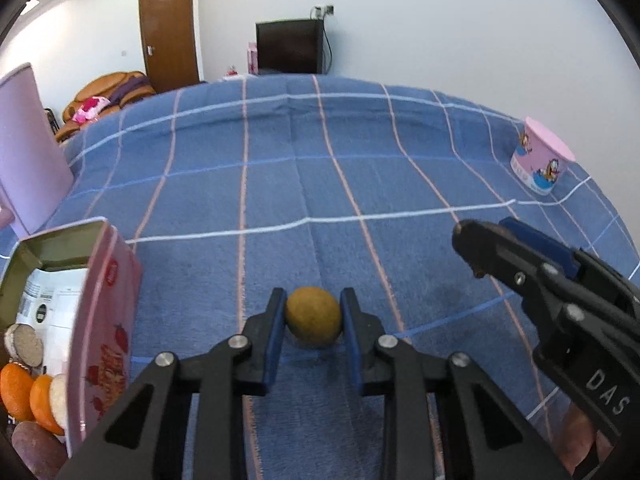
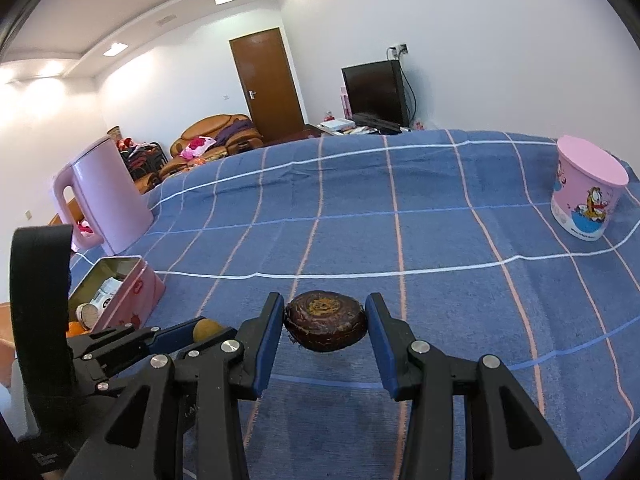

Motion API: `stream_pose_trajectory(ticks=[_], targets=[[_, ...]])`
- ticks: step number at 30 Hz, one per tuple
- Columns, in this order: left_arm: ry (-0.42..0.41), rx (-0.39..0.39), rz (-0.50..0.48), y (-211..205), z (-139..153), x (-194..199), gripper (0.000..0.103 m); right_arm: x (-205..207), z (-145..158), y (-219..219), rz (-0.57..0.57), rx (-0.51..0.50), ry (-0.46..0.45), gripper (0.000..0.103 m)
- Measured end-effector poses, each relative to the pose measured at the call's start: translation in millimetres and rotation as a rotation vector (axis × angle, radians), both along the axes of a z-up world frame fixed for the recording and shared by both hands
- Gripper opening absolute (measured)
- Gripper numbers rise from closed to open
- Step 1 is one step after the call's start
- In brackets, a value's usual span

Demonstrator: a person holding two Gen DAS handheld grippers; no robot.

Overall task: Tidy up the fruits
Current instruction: 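Carry the yellow-green fruit with the left gripper toward the tin while the right carries the cake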

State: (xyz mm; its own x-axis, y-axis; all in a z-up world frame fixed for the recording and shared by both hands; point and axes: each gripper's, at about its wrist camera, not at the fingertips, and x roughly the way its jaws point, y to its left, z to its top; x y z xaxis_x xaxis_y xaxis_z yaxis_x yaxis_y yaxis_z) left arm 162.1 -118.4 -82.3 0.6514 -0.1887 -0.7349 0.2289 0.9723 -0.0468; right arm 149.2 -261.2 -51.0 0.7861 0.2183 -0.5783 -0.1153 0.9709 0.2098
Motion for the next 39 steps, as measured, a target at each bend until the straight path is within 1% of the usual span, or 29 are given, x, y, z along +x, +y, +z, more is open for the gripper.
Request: stream_pose_trajectory(ticks=[5, 16, 26, 39], targets=[[-0.054, 0.008, 0.018, 0.3, 6.0, -5.9, 0.029, -3.8, 1.7, 0.0, -0.001, 0.005, -0.023, 0.044], [-0.124, 0.008, 0.048, 6.8, 15.2, -13.8, 0.029, -11.0, 5.3, 2.0, 0.003, -0.001, -0.060, 0.044], [-0.176, 0.004, 0.071, 9.9, 21.0, -21.1, 0.029, -18.7, 8.1, 3.8, 0.000, -0.011, -0.098, 0.044], [-0.222, -0.014, 0.092, 15.0, 25.4, -28.6, 0.029, -26.1, 13.0, 5.5, -0.004, -0.026, -0.148, 0.044]])
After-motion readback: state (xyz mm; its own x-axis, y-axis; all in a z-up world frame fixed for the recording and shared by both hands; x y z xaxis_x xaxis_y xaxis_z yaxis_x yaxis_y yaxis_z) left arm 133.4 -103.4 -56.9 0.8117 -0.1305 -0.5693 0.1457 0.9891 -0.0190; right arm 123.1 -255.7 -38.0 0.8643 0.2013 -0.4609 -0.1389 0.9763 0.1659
